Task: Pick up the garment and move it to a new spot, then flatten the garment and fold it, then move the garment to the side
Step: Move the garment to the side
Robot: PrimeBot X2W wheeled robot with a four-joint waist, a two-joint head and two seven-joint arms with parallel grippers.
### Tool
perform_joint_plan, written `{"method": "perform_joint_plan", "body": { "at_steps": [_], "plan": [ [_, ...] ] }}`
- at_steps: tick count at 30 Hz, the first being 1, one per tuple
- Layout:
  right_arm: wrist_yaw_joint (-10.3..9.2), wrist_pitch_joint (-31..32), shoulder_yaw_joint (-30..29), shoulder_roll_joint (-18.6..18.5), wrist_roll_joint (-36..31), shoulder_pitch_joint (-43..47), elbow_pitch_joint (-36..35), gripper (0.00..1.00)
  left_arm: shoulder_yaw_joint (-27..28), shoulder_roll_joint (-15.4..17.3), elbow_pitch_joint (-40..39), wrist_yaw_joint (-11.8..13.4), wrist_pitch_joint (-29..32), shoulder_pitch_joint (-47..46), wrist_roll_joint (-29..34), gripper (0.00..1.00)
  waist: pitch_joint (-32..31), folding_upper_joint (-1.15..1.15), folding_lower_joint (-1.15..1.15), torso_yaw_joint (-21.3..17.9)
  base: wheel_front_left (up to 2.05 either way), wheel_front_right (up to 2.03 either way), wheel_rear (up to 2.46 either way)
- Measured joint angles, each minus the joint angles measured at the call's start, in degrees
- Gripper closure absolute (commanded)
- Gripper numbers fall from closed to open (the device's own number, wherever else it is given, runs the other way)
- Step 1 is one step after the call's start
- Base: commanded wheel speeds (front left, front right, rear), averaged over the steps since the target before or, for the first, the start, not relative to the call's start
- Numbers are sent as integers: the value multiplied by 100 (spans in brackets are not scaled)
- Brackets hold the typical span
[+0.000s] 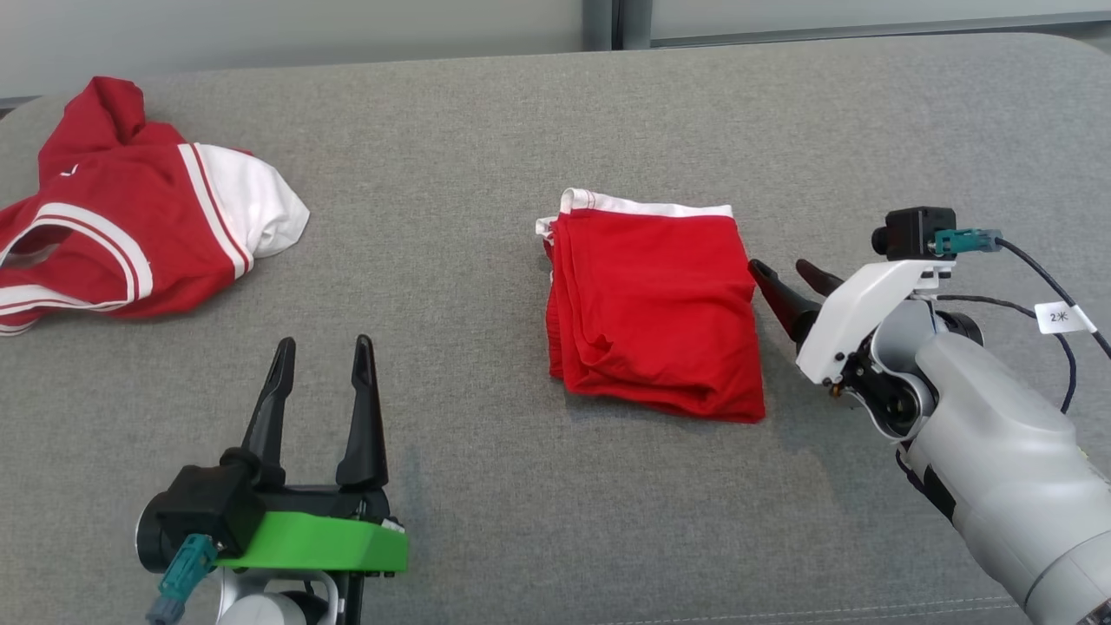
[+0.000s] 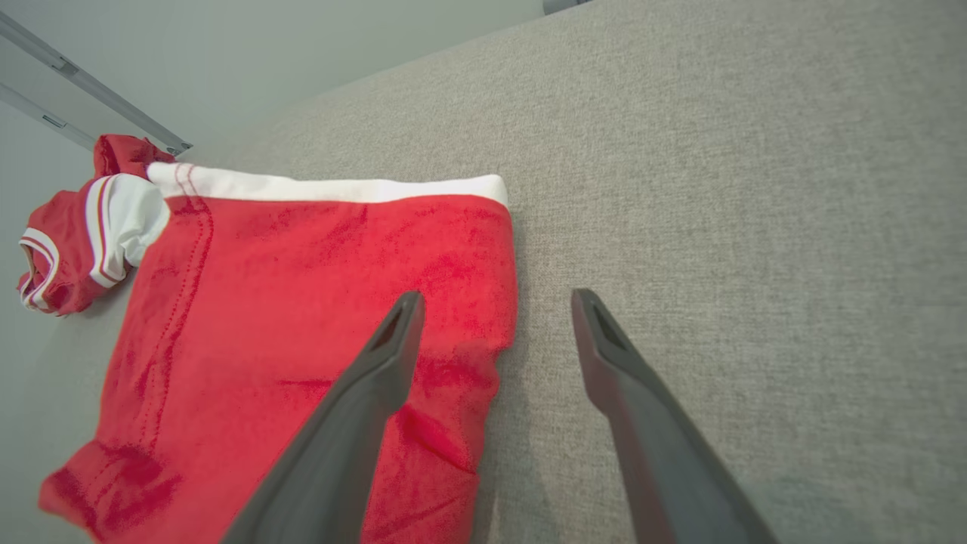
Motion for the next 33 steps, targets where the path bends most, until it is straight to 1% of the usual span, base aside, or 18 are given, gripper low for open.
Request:
{"method": "perform_joint_plan", "body": {
  "at_steps": [6,15,16,18,21,22,23,24,29,33],
  "plan": [
    [0,-5,-13,-9,209,166,36,0,-85,-1,8,0,0,-13,0,0,130,0,0,137,0,0,0],
    [0,55,96,101,475,224,-13,0,-83,-1,34,0,0,-25,0,0,211,0,0,413,0,0,0],
    [0,55,110,103,511,245,-21,2,-78,-1,37,0,0,-25,0,0,208,0,0,437,0,0,0],
    [0,63,129,107,557,285,-37,52,-55,-2,42,0,0,-23,1,0,194,0,0,471,0,0,0],
    [0,111,158,110,622,304,-88,66,1,-1,41,0,0,-23,1,0,176,0,0,488,0,0,0],
    [0,120,171,111,641,307,-101,73,14,-1,41,0,0,-23,2,0,173,0,0,488,0,0,0],
    [0,120,183,110,642,308,-115,85,23,-1,41,0,0,-23,12,0,169,0,0,487,0,0,0],
    [0,120,186,108,654,309,-135,100,27,-1,41,0,0,-23,20,0,167,0,0,484,0,0,0],
    [0,122,249,82,691,307,-235,100,86,-1,31,1,0,-15,45,0,172,0,0,442,0,0,0],
    [0,121,268,-40,700,305,-246,100,74,-2,33,1,0,-16,51,0,188,0,0,403,0,0,0]
  ]
}}
